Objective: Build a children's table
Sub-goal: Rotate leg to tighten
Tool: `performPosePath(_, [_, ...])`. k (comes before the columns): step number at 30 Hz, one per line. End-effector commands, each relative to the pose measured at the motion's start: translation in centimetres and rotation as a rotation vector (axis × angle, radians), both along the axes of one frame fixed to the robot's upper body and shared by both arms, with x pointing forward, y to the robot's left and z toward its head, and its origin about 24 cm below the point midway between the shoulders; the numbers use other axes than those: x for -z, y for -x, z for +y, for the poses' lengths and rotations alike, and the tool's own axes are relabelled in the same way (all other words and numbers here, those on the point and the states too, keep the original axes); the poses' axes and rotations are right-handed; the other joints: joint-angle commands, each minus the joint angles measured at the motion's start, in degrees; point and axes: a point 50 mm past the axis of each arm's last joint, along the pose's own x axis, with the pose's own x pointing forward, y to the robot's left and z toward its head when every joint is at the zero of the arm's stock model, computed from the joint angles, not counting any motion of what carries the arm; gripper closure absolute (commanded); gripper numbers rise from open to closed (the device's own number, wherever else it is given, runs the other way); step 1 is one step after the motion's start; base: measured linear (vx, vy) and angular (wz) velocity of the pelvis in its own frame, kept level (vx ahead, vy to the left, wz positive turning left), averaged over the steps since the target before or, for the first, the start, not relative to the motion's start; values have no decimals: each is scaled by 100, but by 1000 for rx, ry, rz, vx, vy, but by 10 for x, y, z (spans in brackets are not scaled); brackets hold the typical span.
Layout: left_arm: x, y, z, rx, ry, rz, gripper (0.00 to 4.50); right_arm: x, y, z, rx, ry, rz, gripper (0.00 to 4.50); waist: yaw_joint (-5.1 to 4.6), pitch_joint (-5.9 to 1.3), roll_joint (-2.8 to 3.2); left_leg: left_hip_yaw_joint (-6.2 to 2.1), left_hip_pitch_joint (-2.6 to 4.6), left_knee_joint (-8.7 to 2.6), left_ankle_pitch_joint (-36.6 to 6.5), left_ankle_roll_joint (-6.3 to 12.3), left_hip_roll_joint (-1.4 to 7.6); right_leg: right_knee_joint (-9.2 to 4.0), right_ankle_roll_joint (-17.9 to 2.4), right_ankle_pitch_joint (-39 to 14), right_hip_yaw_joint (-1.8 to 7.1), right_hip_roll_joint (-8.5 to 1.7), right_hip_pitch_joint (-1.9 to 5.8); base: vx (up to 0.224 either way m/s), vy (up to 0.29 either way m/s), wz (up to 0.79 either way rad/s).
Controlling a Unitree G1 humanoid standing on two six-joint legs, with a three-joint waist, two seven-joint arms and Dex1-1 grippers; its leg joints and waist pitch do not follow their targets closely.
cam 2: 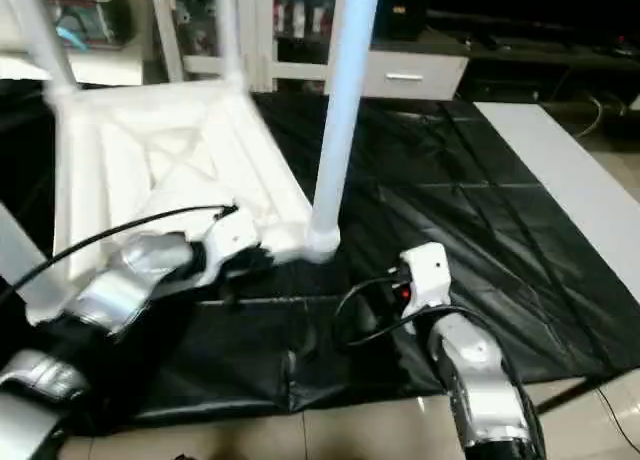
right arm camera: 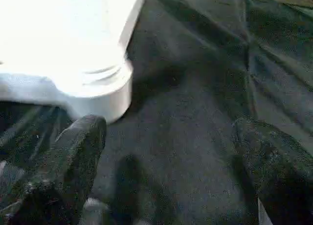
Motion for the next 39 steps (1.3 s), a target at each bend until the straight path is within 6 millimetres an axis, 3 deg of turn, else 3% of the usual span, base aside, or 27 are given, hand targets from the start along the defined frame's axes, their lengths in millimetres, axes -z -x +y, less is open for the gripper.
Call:
performPosePath(1, [22,21,-2,93,-17,121,450,-11,-5,-1,-11,-10,-40,9,-9,-241,-11,-35,-12,-455,-1391,96,182,-474,-805,-1709,265,-298,213,0,0,0])
performPosePath(2, [22,23,0,101,-11,131,450,-12,-5,0,-18,-12,-42,9,0,-240,-49,-12,3,-446,-1380,94,177,-471,-833,-1614,266,-286,205,0,0,0])
performPosePath(5, [20,32,3,147,3,152,450,-12,-5,3,-35,-17,-42,9,14,-256,-36,5,-5,-430,-1130,136,168,-409,-917,-1265,272,-292,238,0,0,0])
performPosePath(6, [20,33,4,151,3,153,450,-12,-6,3,-41,-19,-41,9,14,-260,-94,14,-6,-419,-1085,154,164,-407,-917,-1234,270,-291,242,0,0,0])
performPosePath(11, [20,40,13,166,-22,175,450,-14,-7,7,-69,-29,-45,9,22,-259,-73,23,5,-415,-942,156,161,-382,-904,-1161,274,-293,252,0,0,0])
performPosePath(12, [20,45,19,179,-28,197,450,-14,-8,8,-72,-30,-45,9,17,-257,-101,25,-4,-413,-928,159,155,-384,-895,-1173,274,-289,256,0,0,0])
performPosePath(16, [20,51,28,189,-41,227,450,-13,-8,8,-76,-31,-44,9,13,-258,-83,25,14,-424,-986,112,155,-380,-869,-1237,275,-281,248,0,0,0])
performPosePath(18, [20,53,33,186,-55,230,450,-13,-7,8,-78,-28,-41,9,5,-255,-108,29,11,-422,-987,110,153,-379,-865,-1230,277,-275,246,0,0,0])
performPosePath(25, [13,46,37,94,-27,216,450,-11,-9,14,-98,-33,-37,9,20,-259,-124,26,23,-427,-1067,45,152,-385,-818,-1368,277,-286,243,0,0,0])
performPosePath(26, [13,46,37,94,-26,215,406,-11,-9,14,-99,-34,-37,0,17,-256,-122,19,10,-432,-1093,34,150,-395,-809,-1427,277,-288,247,0,0,0])
performPosePath(29, [7,43,36,69,9,195,388,-12,-10,16,-104,-33,-42,0,16,-268,-96,17,19,-426,-1114,5,149,-383,-824,-1356,277,-279,245,0,0,0])
performPosePath(34, [4,45,38,71,21,205,340,-12,-10,16,-99,-39,-46,0,23,-284,-143,32,19,-402,-879,64,141,-339,-938,-942,271,-259,265,0,0,0])
performPosePath(37, [-1,47,40,68,37,204,318,-11,-10,17,-97,-41,-45,0,28,-286,-118,31,28,-400,-836,56,146,-324,-990,-842,271,-262,266,0,0,0])
performPosePath(39, [-6,47,41,58,62,195,303,-11,-11,19,-99,-45,-48,0,21,-285,-137,35,29,-396,-805,47,143,-304,-1041,-720,267,-249,267,0,0,0])
